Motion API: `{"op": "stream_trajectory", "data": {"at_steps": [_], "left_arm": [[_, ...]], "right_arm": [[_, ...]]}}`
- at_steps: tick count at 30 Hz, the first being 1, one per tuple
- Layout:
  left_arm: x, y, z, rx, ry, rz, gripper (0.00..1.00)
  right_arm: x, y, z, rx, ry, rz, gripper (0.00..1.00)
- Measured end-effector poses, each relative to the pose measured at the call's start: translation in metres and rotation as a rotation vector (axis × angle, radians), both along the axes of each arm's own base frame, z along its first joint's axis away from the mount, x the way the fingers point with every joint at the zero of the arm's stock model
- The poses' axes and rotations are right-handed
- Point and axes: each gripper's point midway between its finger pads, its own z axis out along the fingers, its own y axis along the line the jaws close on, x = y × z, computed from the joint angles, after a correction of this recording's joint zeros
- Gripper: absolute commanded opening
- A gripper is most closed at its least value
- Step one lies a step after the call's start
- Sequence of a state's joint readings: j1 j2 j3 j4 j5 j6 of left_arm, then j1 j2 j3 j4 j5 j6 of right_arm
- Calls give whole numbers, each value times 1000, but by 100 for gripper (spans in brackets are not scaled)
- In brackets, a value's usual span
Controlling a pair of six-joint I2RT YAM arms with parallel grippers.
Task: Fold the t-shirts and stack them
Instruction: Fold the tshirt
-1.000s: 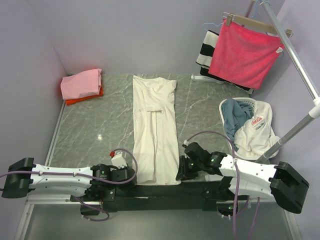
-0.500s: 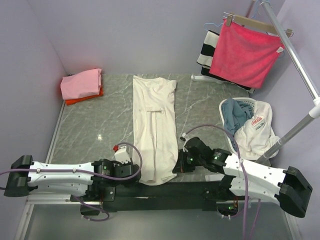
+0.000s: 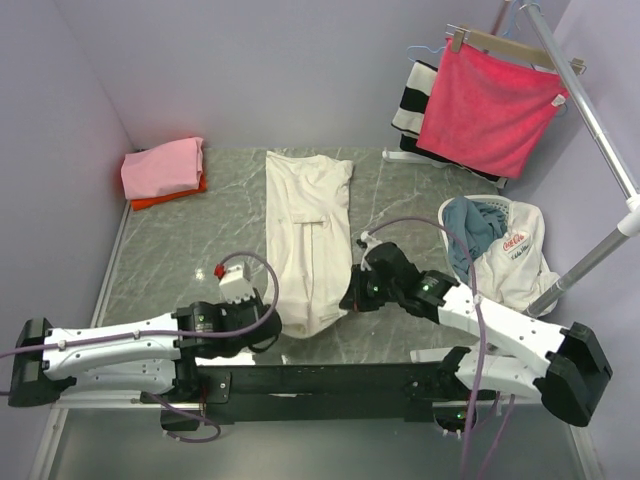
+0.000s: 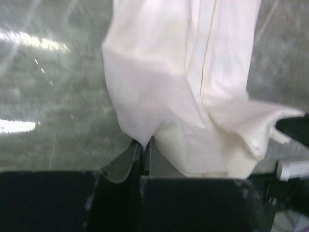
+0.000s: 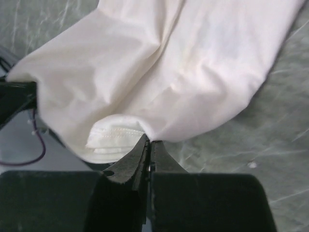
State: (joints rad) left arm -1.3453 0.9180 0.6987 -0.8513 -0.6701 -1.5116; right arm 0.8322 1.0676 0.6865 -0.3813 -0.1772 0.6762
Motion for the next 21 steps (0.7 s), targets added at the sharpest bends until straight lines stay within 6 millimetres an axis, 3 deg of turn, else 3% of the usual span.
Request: {"op": "stream_trajectory", "data": {"at_steps": [8, 21], "left_arm": [[72, 6, 13, 15, -102, 82, 1], [166, 7, -34, 154, -25, 27, 1]], "right_arm": [[48, -15, -15, -87, 6, -58, 0], [131, 0, -24, -148, 11, -40, 0]]}}
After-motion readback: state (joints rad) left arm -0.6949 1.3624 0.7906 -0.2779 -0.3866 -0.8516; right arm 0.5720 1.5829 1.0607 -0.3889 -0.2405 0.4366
